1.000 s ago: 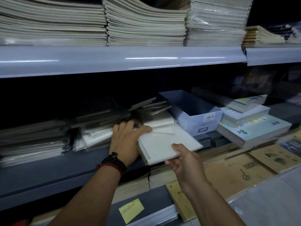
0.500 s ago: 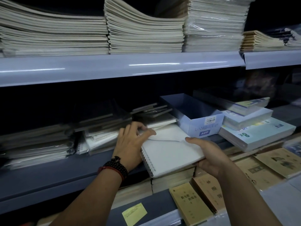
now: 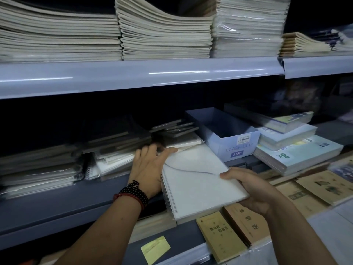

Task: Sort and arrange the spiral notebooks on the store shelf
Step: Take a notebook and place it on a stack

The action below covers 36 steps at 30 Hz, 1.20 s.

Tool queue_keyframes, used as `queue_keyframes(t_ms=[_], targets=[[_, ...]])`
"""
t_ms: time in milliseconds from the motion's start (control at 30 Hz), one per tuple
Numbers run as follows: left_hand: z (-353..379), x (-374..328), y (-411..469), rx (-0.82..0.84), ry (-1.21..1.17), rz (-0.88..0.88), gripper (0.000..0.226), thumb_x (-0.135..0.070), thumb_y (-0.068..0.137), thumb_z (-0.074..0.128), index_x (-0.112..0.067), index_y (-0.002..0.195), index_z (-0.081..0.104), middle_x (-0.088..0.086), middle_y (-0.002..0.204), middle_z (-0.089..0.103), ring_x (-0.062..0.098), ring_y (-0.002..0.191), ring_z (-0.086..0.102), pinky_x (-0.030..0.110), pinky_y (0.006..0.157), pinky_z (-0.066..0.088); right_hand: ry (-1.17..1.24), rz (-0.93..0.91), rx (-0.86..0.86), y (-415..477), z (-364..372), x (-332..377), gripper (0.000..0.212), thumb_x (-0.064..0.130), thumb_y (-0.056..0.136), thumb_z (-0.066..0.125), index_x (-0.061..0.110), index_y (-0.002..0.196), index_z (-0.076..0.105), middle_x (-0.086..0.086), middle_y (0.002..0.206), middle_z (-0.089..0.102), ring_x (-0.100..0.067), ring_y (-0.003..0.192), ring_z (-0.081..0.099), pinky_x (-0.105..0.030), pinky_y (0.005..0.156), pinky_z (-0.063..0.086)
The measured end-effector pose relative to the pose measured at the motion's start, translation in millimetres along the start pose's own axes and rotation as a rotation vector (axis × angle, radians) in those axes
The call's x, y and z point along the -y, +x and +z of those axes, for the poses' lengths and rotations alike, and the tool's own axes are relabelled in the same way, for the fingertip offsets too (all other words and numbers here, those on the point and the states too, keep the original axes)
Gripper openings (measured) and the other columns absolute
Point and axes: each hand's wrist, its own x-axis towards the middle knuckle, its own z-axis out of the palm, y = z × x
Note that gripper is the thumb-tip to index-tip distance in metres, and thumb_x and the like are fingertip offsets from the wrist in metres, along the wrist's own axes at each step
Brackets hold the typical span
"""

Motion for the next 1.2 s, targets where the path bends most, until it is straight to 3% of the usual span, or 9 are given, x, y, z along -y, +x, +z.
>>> queue_keyframes(t_ms=[233,367,567,667,733,800,967,1133,1200], targets=[[-3,-1,-23,0.005,-0.155,-0.015,0.065,-0.029,0.083,0.08,-0.038,0.141,0.053,-0.004,0.133,0.046,0.016,0.115,0.043,0.028,0.098,0.031,-0.106,-0.033,0.004,8,5,14,0.036,0.028,0.088,0.072,0.01,0.118,0.069,-0.016,0.111,0.074,-0.036,0.107,0.069,-0.054,0.104,0.048],[-4,-1,-44,0.021,-0.327,-0.05,0.056,-0.019,0.093,0.068,-0.042,0.142,0.053,-0.009,0.147,0.042,0.009,0.13,0.037,0.025,0.108,0.034,-0.139,-0.022,0.047,7,13,15,0.032,0.02,0.093,0.067,0.008,0.122,0.066,-0.017,0.113,0.073,-0.037,0.109,0.069,-0.051,0.1,0.051],[-21,-9,-60,-0.026,-0.457,-0.059,0.05,-0.007,0.091,0.07,-0.035,0.132,0.064,-0.007,0.139,0.044,0.007,0.124,0.041,0.014,0.105,0.031,-0.133,-0.029,0.034,-12,10,-4,0.035,0.015,0.091,0.066,-0.001,0.122,0.061,-0.024,0.112,0.071,-0.04,0.099,0.069,-0.045,0.081,0.057],[-40,-22,-61,-0.088,-0.666,-0.422,0.045,0.007,0.093,0.055,-0.029,0.118,0.066,-0.005,0.118,0.055,0.003,0.102,0.057,0.022,0.095,0.051,-0.114,-0.044,0.021,-24,16,-12,0.033,0.014,0.09,0.066,-0.002,0.119,0.06,-0.026,0.11,0.071,-0.038,0.093,0.069,-0.04,0.071,0.058],[-57,-32,-58,0.022,-1.07,-0.782,0.024,-0.004,0.102,0.049,-0.018,0.11,0.067,0.006,0.104,0.07,0.016,0.085,0.069,0.033,0.077,0.059,-0.073,-0.054,0.006,-28,19,-14,0.034,0.013,0.089,0.067,-0.002,0.118,0.061,-0.027,0.111,0.07,-0.038,0.091,0.069,-0.04,0.071,0.058],[-70,-41,-58,0.204,-1.385,-0.949,0.02,-0.015,0.104,0.052,-0.006,0.106,0.07,0.013,0.097,0.077,0.024,0.081,0.073,0.033,0.067,0.058,-0.046,-0.054,0.0,-32,22,-14,0.036,0.014,0.086,0.069,-0.002,0.117,0.063,-0.026,0.111,0.071,-0.039,0.092,0.069,-0.043,0.075,0.057],[-86,-41,-66,0.389,-1.482,-0.971,0.018,-0.005,0.095,0.065,0.006,0.109,0.068,0.016,0.097,0.078,0.022,0.08,0.074,0.032,0.071,0.06,-0.067,-0.072,-0.026,-42,29,-11,0.013,0.01,0.085,0.066,0.005,0.094,0.058,-0.017,0.086,0.069,-0.03,0.072,0.066,-0.031,0.059,0.052],[-103,-32,-70,0.497,-1.502,-0.918,0.029,-0.003,0.09,0.069,0.016,0.111,0.062,0.029,0.108,0.072,0.032,0.089,0.069,0.04,0.074,0.062,-0.105,-0.086,-0.039,-52,38,-9,0.04,0.023,0.05,0.072,0.012,0.083,0.051,-0.015,0.086,0.058,-0.03,0.078,0.057,-0.034,0.065,0.043],[-112,-31,-71,0.479,-1.508,-0.868,0.025,-0.004,0.091,0.068,0.013,0.11,0.063,0.029,0.109,0.072,0.036,0.093,0.067,0.049,0.083,0.059,-0.091,-0.115,-0.051,-53,40,-9,0.039,0.022,0.049,0.07,0.012,0.08,0.05,-0.014,0.085,0.057,-0.03,0.08,0.054,-0.036,0.068,0.04]])
